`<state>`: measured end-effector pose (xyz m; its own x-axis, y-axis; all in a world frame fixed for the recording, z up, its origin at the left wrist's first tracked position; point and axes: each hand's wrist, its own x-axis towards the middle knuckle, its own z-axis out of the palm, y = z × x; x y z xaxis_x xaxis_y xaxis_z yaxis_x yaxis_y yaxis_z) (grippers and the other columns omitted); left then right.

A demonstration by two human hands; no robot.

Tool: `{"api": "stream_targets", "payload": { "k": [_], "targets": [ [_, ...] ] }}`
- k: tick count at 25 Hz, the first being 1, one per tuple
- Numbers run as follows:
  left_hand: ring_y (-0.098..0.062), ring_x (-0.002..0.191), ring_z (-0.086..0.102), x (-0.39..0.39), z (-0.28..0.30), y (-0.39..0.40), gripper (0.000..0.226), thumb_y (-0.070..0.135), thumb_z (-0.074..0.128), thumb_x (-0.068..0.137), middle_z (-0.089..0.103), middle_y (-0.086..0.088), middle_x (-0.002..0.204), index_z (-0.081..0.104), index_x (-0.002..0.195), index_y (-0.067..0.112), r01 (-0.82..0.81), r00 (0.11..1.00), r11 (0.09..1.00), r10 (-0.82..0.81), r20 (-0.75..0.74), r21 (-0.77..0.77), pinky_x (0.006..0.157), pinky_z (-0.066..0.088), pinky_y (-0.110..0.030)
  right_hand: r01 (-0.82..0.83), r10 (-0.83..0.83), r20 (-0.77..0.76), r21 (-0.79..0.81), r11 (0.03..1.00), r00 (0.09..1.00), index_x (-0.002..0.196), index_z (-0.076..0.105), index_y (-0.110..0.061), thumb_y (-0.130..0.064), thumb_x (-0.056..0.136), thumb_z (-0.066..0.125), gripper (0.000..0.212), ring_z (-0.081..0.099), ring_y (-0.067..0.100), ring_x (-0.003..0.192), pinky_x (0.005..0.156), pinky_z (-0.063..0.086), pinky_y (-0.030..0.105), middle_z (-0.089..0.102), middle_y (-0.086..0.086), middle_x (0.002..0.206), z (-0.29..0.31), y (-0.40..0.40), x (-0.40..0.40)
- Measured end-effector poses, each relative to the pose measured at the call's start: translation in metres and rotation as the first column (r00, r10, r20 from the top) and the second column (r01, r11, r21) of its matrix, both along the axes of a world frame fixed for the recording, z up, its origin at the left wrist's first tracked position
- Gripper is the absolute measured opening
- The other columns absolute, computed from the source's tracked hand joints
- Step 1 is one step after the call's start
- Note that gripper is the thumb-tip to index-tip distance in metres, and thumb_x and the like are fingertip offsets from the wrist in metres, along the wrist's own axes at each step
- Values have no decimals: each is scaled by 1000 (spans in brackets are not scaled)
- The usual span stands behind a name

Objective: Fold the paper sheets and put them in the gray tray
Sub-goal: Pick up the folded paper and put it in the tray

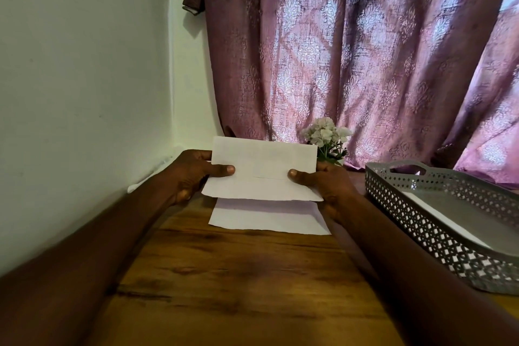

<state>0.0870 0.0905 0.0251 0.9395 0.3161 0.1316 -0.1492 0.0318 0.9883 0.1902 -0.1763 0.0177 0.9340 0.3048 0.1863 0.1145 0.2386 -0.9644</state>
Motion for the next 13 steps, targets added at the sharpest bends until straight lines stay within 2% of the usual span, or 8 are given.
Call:
{"api": "stream_targets", "payload": {
  "k": [4, 8, 10, 13],
  "targets": [
    [-32, 93, 78, -3, 2, 0, 57, 4, 88, 57, 80, -15, 104, 73, 113, 3, -7, 1000, 999, 7, 2, -35, 67, 65, -38, -54, 55, -44, 34, 998, 998, 101, 75, -1, 8, 69, 84, 35, 77, 35, 88, 71, 64, 44, 78, 21, 101, 0, -2, -1],
    [-29, 91, 79, -3, 3, 1, 47, -7, 79, 68, 80, -15, 103, 71, 114, 2, 4, 1000, 993, 0, 31, -116, 70, 66, -36, -54, 60, -72, 78, 995, 996, 111, 72, 2, 15, 77, 76, 37, 77, 33, 87, 66, 64, 39, 77, 22, 105, 2, -2, -2],
    [-25, 87, 79, -2, 3, 3, 37, -13, 72, 79, 80, -13, 99, 70, 112, 3, 16, 998, 991, -9, 55, -134, 69, 65, -32, -45, 53, -75, 96, 994, 996, 117, 70, 4, 19, 79, 71, 41, 76, 34, 93, 71, 65, 40, 76, 22, 109, 3, -1, 1],
    [-26, 91, 78, 0, 2, 4, 36, -18, 68, 82, 80, -14, 101, 70, 112, 4, 8, 998, 992, 0, 61, -126, 72, 65, -31, -24, 30, -78, 87, 996, 996, 121, 69, 4, 22, 80, 68, 45, 71, 36, 107, 90, 61, 42, 74, 20, 115, 1, 0, 8]
  ]
}}
